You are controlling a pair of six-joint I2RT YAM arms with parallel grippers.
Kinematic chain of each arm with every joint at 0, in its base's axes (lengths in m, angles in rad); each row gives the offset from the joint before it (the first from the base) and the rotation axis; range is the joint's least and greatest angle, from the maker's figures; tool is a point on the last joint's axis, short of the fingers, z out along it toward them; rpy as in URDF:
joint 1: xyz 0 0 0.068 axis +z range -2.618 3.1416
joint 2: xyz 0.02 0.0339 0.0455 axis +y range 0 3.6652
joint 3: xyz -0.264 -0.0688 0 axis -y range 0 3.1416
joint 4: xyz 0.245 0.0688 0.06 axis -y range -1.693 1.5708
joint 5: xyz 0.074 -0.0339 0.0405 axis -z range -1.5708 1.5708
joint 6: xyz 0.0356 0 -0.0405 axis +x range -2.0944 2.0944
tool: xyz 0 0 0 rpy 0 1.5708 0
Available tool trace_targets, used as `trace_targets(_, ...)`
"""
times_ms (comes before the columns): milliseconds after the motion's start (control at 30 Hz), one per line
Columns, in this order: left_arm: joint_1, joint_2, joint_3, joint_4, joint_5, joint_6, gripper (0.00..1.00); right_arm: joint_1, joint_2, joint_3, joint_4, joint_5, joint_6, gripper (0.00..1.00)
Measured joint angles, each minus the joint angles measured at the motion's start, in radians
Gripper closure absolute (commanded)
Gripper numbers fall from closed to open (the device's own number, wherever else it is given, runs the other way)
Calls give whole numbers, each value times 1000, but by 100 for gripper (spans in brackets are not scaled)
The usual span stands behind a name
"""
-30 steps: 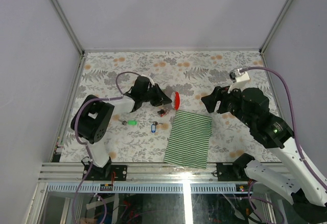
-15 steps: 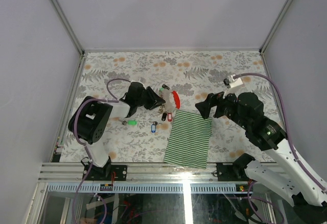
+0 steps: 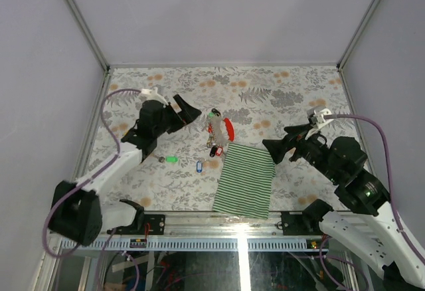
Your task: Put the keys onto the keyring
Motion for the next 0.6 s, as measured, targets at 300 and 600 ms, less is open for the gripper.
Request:
trace_targets(300,0,-491,143,-457,-304,217,0,0,-119,44,-80,190,-73,1)
trace_targets(600,0,-756,119,-686,-449,300,0,0,-213,21,-130,367,-97,1)
